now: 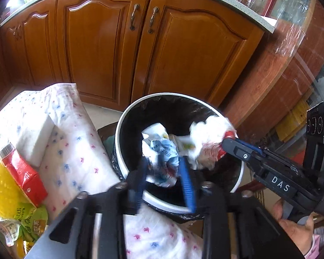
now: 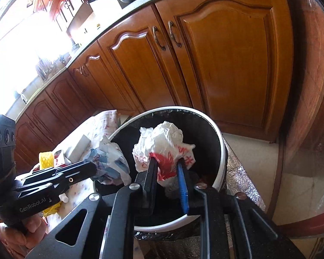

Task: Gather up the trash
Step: 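Carry both wrappers over the trash bin and open both tools to drop them, then move both open tools back toward the remaining trash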

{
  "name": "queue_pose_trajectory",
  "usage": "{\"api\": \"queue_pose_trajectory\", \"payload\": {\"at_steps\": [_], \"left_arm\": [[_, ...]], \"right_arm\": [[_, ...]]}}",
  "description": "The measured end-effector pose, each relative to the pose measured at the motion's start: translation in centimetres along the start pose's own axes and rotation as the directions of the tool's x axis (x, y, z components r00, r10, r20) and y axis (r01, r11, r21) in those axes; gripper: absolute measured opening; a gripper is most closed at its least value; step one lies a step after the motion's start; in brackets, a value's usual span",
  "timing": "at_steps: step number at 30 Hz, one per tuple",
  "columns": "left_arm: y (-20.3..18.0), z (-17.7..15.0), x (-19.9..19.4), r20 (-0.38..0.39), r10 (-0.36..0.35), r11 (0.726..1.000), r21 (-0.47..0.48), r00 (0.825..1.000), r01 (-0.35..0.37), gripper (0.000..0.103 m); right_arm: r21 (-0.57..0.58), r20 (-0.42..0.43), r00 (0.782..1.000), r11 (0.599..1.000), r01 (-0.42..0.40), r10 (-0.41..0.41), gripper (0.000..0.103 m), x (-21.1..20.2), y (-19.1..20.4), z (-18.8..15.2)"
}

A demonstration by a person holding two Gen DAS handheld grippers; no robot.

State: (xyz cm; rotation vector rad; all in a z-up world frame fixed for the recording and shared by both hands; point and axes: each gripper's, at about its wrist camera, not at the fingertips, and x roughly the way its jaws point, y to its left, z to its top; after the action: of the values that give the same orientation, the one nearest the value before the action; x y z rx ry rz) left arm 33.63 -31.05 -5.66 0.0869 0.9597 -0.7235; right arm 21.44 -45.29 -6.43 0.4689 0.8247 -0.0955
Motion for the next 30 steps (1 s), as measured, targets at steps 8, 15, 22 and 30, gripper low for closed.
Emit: {"api": "queue_pose_trajectory", "payload": {"at_steps": [8, 15, 22, 30], "left_arm": [[-0.2, -1.7, -2.0, 0.050, 0.015, 1.000, -0.012, 0.999, -0.015, 0.051], [1.5, -6.0, -6.6, 0.127, 0.028, 0.996, -0.090, 0.991, -0.017, 0.059], [3.7, -11.3, -11.7, 0.179, 0.087, 0.985, -0.159, 0.980, -0.058, 0.062], [6.2, -16.0, -16.8, 0.205, 0.161, 0.968, -0.225, 0.965, -0.114, 0.062]], "right_arm": [[0.031, 0.018, 1.000, 0.999, -0.027, 0.026, 0.054, -0.4, -1.1, -0.5], [0.053, 0.102, 0.991, 0.994, -0.093, 0.088, 0.090, -2.9, -0.2, -2.3], [0.045, 0.134, 0.982, 0.989, -0.138, 0.131, 0.091, -4.8, 2.8, -5.0], [0.044, 0.100, 0.976, 0.979, -0.197, 0.192, 0.092, -5.1, 6.2, -8.6]]}}
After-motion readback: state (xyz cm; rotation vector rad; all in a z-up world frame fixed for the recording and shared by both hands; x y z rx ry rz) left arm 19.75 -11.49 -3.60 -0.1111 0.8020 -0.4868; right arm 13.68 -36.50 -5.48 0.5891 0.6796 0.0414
